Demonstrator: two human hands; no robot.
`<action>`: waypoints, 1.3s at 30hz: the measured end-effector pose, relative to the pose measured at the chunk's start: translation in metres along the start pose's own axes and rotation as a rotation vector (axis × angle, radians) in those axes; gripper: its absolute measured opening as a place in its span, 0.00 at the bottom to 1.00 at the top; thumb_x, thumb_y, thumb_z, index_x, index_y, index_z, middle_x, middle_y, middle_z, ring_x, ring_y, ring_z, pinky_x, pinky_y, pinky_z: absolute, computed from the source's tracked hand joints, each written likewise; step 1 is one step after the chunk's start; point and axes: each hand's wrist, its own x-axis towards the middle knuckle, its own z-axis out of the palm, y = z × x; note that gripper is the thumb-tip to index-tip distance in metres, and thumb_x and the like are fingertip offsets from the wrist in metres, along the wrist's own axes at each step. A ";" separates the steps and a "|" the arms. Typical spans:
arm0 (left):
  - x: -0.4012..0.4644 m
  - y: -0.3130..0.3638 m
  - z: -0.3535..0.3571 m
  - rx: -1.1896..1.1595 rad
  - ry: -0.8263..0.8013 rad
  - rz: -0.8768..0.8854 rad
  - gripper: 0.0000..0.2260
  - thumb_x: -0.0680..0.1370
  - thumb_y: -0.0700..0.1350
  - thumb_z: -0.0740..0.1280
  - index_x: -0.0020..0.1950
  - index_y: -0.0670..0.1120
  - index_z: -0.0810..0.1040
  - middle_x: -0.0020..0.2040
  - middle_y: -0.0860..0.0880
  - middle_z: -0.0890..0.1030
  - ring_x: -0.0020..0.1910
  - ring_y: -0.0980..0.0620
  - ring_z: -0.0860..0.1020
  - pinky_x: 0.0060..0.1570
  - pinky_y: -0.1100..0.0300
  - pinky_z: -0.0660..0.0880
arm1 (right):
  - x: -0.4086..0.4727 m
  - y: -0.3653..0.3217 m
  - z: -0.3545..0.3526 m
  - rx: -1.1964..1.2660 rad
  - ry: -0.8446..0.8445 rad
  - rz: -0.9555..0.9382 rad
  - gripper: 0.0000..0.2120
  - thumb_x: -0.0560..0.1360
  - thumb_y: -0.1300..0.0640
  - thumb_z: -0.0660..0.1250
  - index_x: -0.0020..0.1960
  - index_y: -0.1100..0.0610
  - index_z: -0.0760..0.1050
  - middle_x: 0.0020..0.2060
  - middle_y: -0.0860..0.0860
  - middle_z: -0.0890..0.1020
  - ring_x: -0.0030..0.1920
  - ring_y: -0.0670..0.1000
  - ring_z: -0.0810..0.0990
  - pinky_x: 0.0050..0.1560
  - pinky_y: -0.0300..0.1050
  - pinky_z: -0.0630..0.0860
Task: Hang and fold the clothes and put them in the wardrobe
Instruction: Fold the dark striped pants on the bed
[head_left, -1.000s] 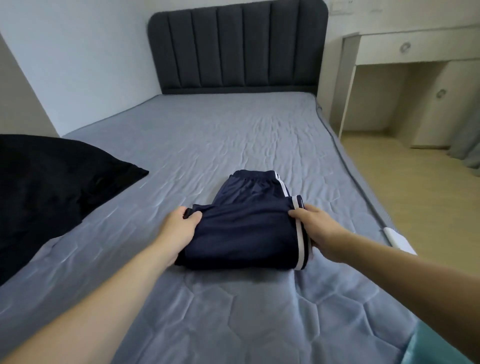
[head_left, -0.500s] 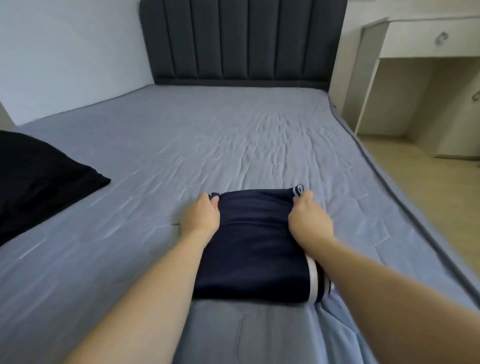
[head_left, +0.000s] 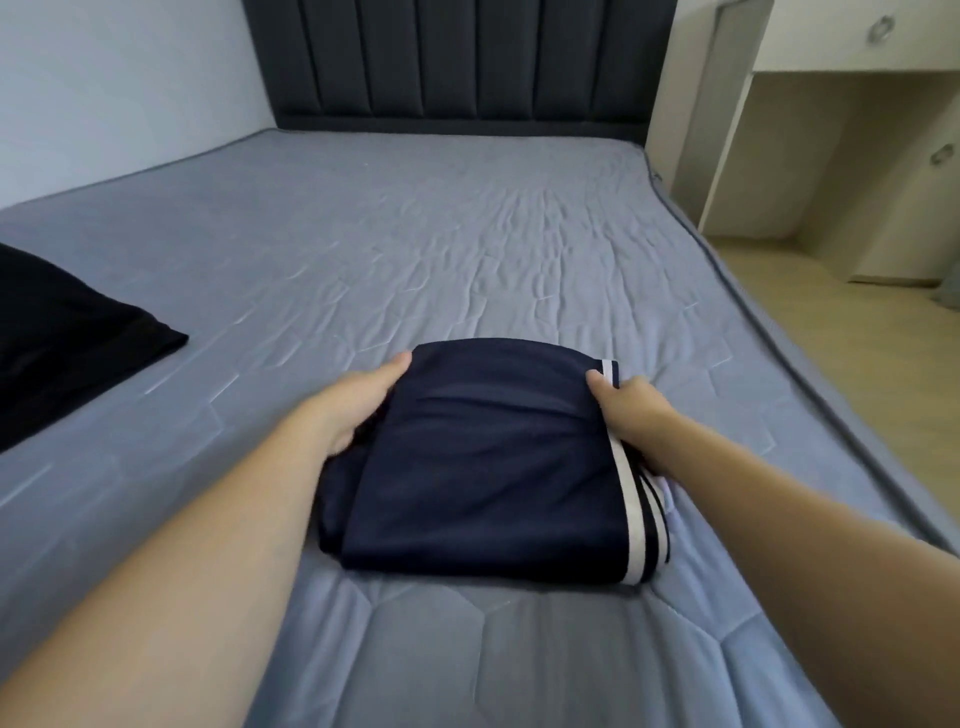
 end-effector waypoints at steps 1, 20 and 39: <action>-0.012 -0.006 -0.009 -0.096 -0.097 -0.013 0.27 0.71 0.69 0.65 0.51 0.47 0.85 0.50 0.47 0.85 0.44 0.50 0.82 0.44 0.58 0.77 | -0.015 0.004 -0.011 0.162 -0.095 0.061 0.27 0.78 0.40 0.62 0.63 0.62 0.73 0.54 0.58 0.81 0.52 0.60 0.80 0.54 0.50 0.77; -0.191 -0.038 0.030 -0.112 0.137 0.212 0.15 0.80 0.42 0.66 0.67 0.47 0.72 0.62 0.49 0.79 0.60 0.49 0.77 0.62 0.53 0.72 | -0.158 0.057 -0.033 0.525 -0.155 -0.181 0.20 0.79 0.61 0.65 0.69 0.48 0.66 0.48 0.49 0.82 0.41 0.45 0.83 0.33 0.34 0.75; -0.227 -0.078 0.022 -0.122 0.042 -0.003 0.08 0.75 0.44 0.71 0.54 0.49 0.81 0.41 0.51 0.86 0.38 0.53 0.84 0.33 0.62 0.77 | -0.221 0.134 -0.046 -0.089 0.117 -0.543 0.07 0.71 0.57 0.72 0.37 0.53 0.75 0.46 0.47 0.69 0.52 0.48 0.69 0.52 0.36 0.63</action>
